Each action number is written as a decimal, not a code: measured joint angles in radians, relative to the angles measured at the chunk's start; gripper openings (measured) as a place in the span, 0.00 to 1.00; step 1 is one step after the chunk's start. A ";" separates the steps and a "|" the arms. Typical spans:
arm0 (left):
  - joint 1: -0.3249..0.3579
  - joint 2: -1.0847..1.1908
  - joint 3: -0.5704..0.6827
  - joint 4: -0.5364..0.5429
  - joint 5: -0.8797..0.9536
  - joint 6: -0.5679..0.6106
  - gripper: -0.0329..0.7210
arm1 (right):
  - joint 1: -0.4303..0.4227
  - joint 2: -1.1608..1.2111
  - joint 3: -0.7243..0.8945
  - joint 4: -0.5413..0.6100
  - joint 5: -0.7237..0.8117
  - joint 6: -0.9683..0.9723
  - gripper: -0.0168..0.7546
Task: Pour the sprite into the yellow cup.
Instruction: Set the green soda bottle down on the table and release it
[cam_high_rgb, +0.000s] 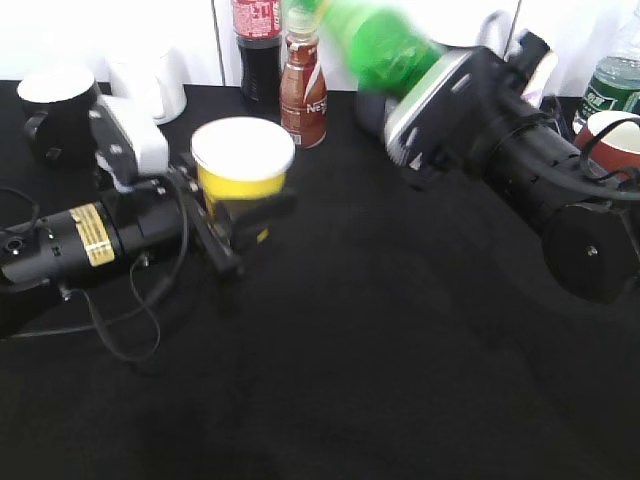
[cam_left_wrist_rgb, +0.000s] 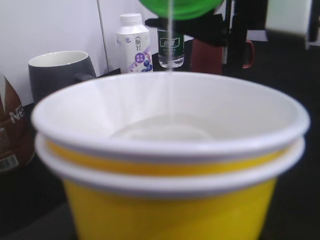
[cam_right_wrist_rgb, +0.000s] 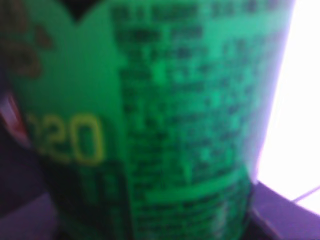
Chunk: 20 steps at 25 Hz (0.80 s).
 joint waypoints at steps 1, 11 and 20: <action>0.000 0.000 0.000 -0.048 -0.001 0.000 0.57 | 0.000 0.000 0.000 0.004 0.000 0.087 0.56; 0.163 0.139 -0.159 -0.263 -0.008 0.072 0.57 | 0.000 0.000 0.000 0.073 0.006 0.678 0.56; 0.183 0.453 -0.506 -0.269 -0.007 0.072 0.57 | 0.000 0.000 0.000 0.088 0.057 0.709 0.56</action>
